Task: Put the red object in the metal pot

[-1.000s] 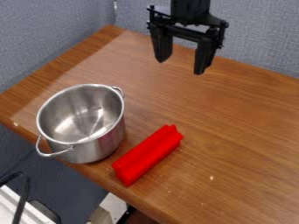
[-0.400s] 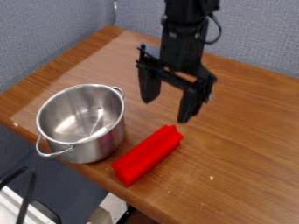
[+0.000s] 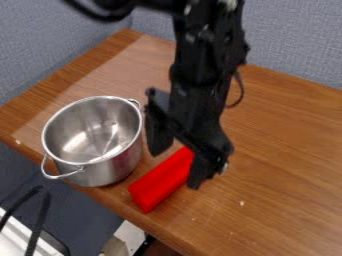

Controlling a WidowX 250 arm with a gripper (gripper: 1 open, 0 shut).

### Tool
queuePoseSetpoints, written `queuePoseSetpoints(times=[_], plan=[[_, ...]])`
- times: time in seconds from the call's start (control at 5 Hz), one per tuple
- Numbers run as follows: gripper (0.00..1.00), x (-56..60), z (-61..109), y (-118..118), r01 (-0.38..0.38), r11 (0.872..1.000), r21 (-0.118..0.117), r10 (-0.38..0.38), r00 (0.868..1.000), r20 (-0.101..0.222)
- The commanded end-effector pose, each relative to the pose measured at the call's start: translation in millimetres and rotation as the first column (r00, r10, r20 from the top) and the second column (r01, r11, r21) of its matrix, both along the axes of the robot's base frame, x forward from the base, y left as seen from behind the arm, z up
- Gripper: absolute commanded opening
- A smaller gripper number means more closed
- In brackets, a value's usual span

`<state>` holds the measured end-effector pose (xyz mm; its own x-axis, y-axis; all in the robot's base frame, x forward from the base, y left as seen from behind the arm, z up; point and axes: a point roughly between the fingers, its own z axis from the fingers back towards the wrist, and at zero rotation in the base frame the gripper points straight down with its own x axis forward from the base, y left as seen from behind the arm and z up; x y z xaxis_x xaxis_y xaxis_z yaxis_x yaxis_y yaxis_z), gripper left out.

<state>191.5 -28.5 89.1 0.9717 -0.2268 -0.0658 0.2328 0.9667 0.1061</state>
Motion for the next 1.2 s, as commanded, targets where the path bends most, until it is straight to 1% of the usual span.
queuePoseSetpoints(times=[0.0,0.2,0.4,0.6,0.8,1.0], plan=[[1.0,0.2,-9.6,1,0.037,0.999,0.022,-0.038,0.996,0.076],[1.0,-2.4,-26.6,3,0.054,0.997,0.062,-0.06,0.994,0.094],[1.0,-1.8,-40.1,4,0.071,0.994,0.087,-0.08,0.991,0.105],[1.0,0.2,-49.7,5,0.068,0.993,0.099,-0.079,0.99,0.114],[1.0,-1.3,-58.0,8,0.064,0.991,0.116,-0.077,0.991,0.112],[1.0,-0.8,-57.5,11,0.069,0.988,0.139,-0.084,0.991,0.102]])
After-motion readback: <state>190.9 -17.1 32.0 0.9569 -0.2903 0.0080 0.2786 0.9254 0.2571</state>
